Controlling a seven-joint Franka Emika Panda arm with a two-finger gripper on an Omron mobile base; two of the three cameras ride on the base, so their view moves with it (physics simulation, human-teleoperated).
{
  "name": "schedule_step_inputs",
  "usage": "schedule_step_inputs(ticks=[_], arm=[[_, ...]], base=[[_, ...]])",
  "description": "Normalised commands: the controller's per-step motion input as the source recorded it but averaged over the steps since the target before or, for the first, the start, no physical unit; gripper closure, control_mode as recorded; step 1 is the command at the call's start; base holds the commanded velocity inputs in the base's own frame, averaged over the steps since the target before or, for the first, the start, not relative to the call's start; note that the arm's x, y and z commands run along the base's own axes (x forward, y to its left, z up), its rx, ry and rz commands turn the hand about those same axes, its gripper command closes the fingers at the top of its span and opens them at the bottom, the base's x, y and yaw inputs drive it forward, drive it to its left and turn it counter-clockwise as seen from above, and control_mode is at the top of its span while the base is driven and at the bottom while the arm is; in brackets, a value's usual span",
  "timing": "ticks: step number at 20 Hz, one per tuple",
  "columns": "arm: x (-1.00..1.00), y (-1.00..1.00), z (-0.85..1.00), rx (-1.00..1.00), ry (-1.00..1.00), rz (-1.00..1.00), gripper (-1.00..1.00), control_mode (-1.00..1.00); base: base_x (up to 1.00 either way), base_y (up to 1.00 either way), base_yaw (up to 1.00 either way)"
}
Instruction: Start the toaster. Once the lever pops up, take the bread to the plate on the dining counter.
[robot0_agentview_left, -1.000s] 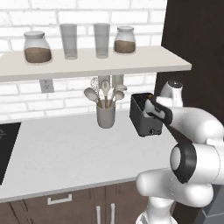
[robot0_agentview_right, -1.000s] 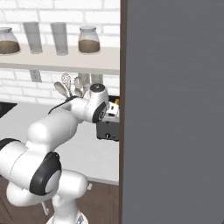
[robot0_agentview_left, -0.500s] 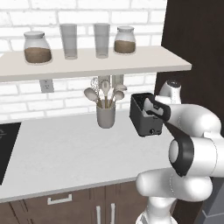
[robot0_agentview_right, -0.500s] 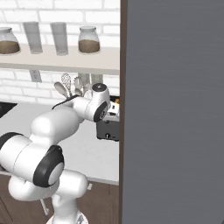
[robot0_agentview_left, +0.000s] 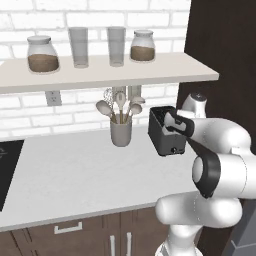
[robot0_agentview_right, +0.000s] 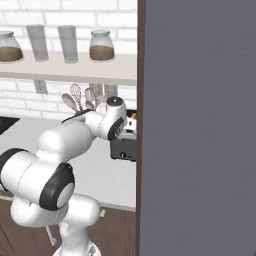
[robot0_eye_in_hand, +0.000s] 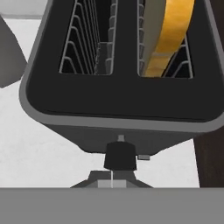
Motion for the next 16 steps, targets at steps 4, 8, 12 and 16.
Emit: schedule_step_inputs(ticks=[4, 8, 12, 16], arm=[[0.06, 0.0, -0.09, 0.0, 0.0, 0.04, 1.0, -1.0], [0.16, 0.0, -0.1, 0.0, 0.0, 0.04, 1.0, -1.0], [0.2, 0.0, -0.05, 0.0, 0.0, 0.04, 1.0, -1.0], [0.18, 0.0, -0.16, 0.0, 0.0, 0.04, 1.0, -1.0]], base=[[0.0, 0.0, 0.0], [0.0, 0.0, 0.0], [0.0, 0.0, 0.0], [0.0, 0.0, 0.0]])
